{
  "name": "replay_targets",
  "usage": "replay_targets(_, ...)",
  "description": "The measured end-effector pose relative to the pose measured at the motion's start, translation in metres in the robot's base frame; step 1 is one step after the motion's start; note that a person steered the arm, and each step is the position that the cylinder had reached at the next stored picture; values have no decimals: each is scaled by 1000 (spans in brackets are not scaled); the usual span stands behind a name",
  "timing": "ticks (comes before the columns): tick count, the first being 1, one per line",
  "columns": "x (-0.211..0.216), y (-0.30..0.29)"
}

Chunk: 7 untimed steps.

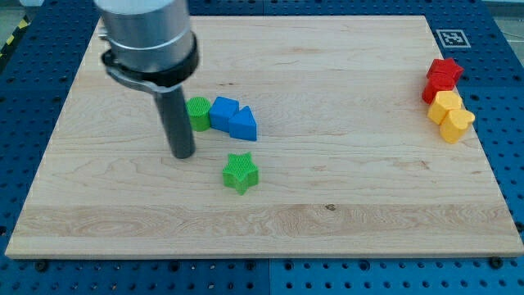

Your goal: Move the green circle top left diagonally to the green star

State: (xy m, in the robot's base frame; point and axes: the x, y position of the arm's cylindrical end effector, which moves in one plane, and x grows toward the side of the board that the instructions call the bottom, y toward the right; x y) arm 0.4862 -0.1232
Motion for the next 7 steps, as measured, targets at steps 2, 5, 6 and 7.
replay_targets(2, -31, -14)
replay_targets(5, -48, -14)
replay_targets(6, -59, -14)
replay_targets(7, -59, -14)
